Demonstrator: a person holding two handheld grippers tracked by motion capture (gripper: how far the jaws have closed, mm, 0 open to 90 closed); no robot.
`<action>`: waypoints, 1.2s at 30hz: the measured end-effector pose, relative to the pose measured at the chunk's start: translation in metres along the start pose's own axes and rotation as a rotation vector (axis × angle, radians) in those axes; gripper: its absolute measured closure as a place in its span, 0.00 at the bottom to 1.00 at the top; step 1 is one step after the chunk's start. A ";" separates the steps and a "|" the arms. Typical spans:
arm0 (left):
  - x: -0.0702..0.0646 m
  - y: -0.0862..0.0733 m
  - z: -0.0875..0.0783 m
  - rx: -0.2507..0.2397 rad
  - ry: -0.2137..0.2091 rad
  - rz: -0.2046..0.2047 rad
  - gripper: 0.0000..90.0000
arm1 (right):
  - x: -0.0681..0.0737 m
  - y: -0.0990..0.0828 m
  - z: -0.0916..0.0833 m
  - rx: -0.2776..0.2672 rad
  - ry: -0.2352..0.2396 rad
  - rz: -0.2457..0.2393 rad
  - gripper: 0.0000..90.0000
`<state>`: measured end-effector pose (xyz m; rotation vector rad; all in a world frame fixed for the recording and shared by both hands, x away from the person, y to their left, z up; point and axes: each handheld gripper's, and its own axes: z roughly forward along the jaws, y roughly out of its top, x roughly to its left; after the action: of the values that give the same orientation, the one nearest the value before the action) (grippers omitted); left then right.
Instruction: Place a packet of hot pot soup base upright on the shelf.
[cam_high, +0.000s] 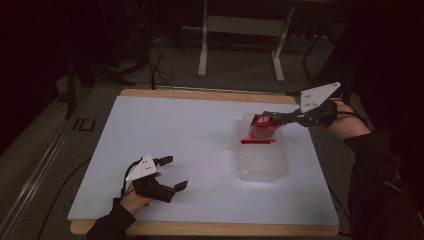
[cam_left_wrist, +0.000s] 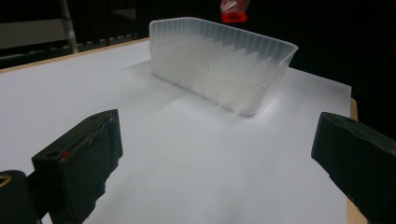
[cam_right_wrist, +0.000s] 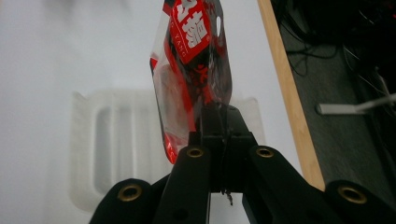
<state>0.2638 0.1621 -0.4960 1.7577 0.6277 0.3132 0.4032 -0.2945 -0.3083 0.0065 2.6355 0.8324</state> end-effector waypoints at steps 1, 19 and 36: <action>0.000 -0.001 0.000 0.000 -0.001 -0.001 0.03 | -0.001 -0.002 0.001 0.005 -0.009 -0.001 1.00; 0.001 -0.006 0.000 0.010 -0.008 0.009 0.03 | -0.032 -0.028 0.037 0.101 -0.063 0.019 1.00; 0.003 -0.008 -0.002 0.011 0.000 0.022 0.03 | -0.024 -0.040 0.081 0.077 0.030 0.061 1.00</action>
<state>0.2630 0.1666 -0.5029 1.7764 0.6116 0.3255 0.4587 -0.2849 -0.3830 0.0959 2.7063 0.7555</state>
